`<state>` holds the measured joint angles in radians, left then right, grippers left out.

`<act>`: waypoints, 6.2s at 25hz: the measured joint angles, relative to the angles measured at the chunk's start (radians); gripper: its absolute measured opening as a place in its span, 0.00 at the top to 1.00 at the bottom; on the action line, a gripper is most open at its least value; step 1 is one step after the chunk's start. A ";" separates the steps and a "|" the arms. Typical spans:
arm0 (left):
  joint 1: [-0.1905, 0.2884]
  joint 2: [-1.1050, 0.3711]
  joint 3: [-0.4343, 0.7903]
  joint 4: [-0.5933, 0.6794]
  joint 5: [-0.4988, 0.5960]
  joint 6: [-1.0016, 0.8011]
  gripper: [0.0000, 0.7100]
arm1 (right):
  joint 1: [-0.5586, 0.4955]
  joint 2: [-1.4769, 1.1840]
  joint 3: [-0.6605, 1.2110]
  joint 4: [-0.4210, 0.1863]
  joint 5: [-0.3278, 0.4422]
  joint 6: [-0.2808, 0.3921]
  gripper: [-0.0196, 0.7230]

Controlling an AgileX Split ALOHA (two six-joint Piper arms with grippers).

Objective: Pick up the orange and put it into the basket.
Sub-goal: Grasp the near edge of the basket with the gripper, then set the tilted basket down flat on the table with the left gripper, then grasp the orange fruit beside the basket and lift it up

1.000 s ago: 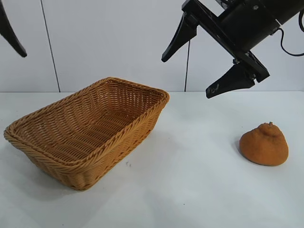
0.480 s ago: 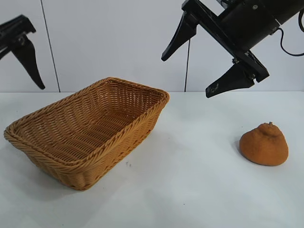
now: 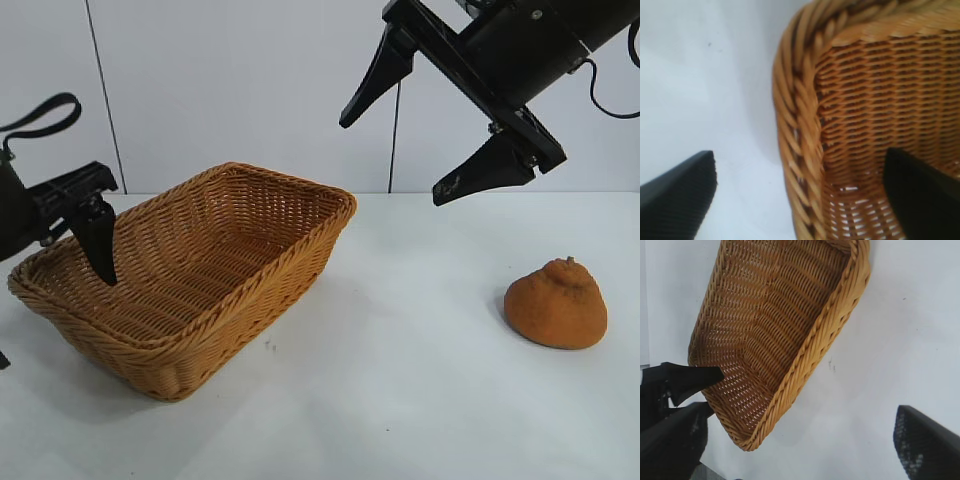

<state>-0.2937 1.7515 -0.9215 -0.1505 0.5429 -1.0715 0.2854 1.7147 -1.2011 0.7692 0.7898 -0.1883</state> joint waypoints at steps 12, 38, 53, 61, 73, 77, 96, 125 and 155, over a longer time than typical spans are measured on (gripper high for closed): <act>0.000 0.083 0.000 -0.014 -0.083 -0.004 0.49 | 0.000 0.000 0.000 0.000 0.000 0.000 0.04; 0.141 0.229 -0.440 -0.266 0.324 0.688 0.88 | 0.000 0.000 0.000 0.001 0.011 0.000 0.04; 0.083 0.270 -0.453 -0.256 0.413 0.942 0.88 | 0.000 0.000 0.000 0.001 0.011 0.000 0.04; 0.060 0.353 -0.453 -0.261 0.326 0.972 0.88 | 0.000 0.000 0.000 0.000 0.017 0.000 0.04; 0.060 0.334 -0.465 -0.262 0.330 0.978 0.26 | 0.000 0.000 0.000 0.000 0.017 0.000 0.04; 0.060 0.293 -0.516 -0.262 0.379 0.978 0.13 | 0.000 0.000 0.000 0.000 0.019 0.000 0.04; 0.262 0.177 -0.813 0.100 0.670 1.010 0.10 | 0.000 0.000 0.000 0.000 0.022 0.000 0.04; 0.196 -0.811 0.212 0.132 0.615 1.020 0.10 | 0.000 0.000 -0.031 -0.023 0.073 0.000 0.04; 0.196 -1.756 0.418 0.150 0.520 1.018 0.10 | -0.235 0.000 -0.239 -0.576 0.293 0.170 0.04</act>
<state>-0.0975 -0.0045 -0.5033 0.0000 1.0633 -0.0535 0.0509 1.7147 -1.4401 0.1935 1.0825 -0.0183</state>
